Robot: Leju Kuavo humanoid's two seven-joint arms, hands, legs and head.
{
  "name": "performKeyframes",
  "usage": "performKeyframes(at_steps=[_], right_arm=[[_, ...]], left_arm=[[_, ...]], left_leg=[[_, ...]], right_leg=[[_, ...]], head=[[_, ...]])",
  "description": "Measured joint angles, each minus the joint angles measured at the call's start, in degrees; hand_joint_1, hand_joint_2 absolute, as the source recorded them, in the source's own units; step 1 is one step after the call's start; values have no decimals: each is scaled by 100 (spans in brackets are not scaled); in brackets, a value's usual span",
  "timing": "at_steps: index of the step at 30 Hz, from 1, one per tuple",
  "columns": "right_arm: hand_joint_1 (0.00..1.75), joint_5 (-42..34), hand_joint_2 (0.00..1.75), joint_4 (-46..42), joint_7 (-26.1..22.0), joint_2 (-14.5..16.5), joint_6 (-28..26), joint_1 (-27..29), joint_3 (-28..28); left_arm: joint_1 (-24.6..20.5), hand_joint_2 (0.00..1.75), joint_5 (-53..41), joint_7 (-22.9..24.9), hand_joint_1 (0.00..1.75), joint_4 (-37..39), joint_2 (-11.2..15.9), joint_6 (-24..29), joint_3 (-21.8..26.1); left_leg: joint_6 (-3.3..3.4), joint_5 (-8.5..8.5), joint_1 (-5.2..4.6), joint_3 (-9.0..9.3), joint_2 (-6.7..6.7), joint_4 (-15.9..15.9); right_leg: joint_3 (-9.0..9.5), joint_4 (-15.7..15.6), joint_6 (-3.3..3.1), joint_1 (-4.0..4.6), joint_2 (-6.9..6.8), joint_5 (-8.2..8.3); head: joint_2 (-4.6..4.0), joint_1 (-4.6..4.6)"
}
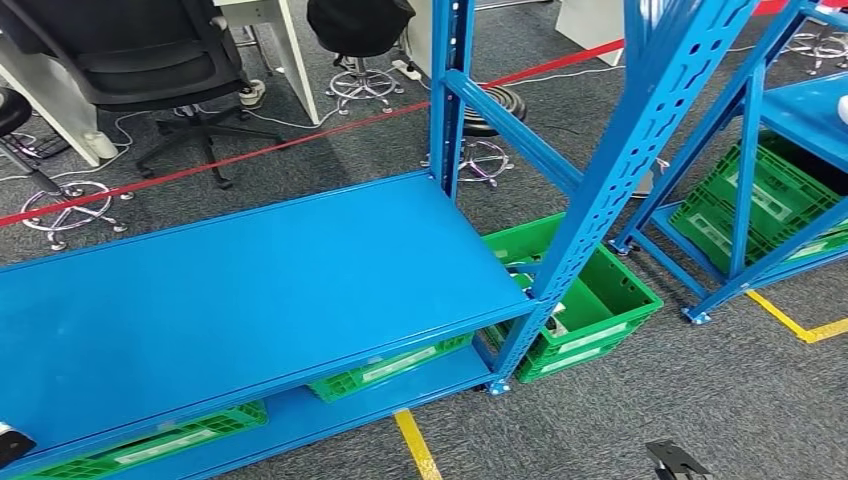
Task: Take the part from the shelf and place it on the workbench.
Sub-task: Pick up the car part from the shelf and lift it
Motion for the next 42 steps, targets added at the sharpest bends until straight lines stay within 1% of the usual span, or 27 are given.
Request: performKeyframes(at_steps=[3,7,12,19,29,42], right_arm=[[0,-2,0,0,44,-3,1,0,-35],[0,0,0,1,54,-16,-1,4,-46],[0,0,0,2,43,-31,-13,7,-73],[0,0,0,1,46,-53,-27,12,-95],[0,0,0,1,66,-59,-25,12,-125],[0,-39,0,2,120,-69,-104,11,-216]], left_arm=[[-32,175,-199,193,0,128,1,153,112],[-42,175,-291,283,0,256,2,335,296],[-12,175,-354,315,0,284,4,385,532],[12,175,-729,416,0,298,2,451,776],[1,175,-827,423,0,347,2,457,904],[-97,175,-1091,414,0,673,83,580,1116]], left_leg=[[0,-1,0,0,0,0],[1,-2,0,0,0,0],[1,-2,0,0,0,0],[2,-2,0,0,0,0],[2,-2,0,1,0,0],[2,-2,0,1,0,0]], right_leg=[[-1,0,0,0,0,-1],[-2,0,0,0,0,-1],[-1,0,-1,0,0,-2],[0,0,0,0,0,-1],[0,0,-1,0,0,-2],[-1,0,-1,0,0,-2]], head=[[0,0],[0,0],[0,0],[0,0],[0,-1],[0,-1]])
